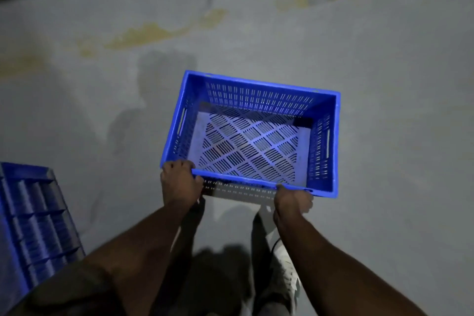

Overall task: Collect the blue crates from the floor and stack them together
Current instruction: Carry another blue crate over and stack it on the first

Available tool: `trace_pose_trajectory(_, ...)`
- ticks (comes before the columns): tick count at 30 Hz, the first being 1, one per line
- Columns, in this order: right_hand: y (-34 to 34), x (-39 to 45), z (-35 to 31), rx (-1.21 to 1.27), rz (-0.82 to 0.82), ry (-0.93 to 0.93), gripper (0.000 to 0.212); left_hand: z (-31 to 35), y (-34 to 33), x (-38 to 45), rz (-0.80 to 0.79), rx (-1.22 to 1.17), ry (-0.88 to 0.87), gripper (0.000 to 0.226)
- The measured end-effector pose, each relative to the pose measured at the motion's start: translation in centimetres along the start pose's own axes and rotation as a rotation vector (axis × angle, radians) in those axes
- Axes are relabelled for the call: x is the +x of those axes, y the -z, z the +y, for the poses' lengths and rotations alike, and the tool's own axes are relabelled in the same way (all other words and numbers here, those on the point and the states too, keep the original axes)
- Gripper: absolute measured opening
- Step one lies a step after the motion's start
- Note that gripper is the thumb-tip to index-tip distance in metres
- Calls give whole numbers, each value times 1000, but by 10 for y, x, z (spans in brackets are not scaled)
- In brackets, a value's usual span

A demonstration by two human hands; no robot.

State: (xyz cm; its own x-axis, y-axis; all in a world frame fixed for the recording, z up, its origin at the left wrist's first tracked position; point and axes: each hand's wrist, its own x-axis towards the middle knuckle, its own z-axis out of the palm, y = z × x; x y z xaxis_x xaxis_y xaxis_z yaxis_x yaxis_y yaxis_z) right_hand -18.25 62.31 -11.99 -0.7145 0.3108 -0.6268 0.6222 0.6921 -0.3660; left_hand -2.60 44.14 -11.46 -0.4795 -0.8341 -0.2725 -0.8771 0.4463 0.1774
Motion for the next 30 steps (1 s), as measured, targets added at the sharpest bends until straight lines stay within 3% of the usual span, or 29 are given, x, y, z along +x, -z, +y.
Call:
trace_pose_trajectory(4, 8, 12, -10, 31, 99, 46, 87, 19, -12, -20, 82, -146, 3, 28)
trace_pose_trajectory(6, 21, 25, -19, -10, 230, 109, 90, 19, -17, -15, 128, -141, 103, 43)
trace_pose_trajectory(10, 33, 69, -32, -204, 359, 423, 85, 5, -13, 20, 97, -165, 303, 76)
trace_pose_trajectory(12, 32, 93, -44, -258, 327, 450, 84, 7, -12, 42, 20, -306, 370, 71)
trace_pose_trajectory(15, 31, 111, -64, -247, 307, 394, 71, 19, -11, 64, 46, -430, 530, 55)
trace_pose_trajectory(21, 56, 99, -91, -139, 374, 300, 51, 46, 22, 70, 113, -385, 697, 47)
trace_pose_trajectory(26, 121, 66, -114, -108, 373, 270, 49, 80, 97, 55, 135, -386, 691, 38)
trace_pose_trajectory(30, 202, 17, -153, -71, 372, 281, 50, 122, 195, 34, 169, -409, 704, 32)
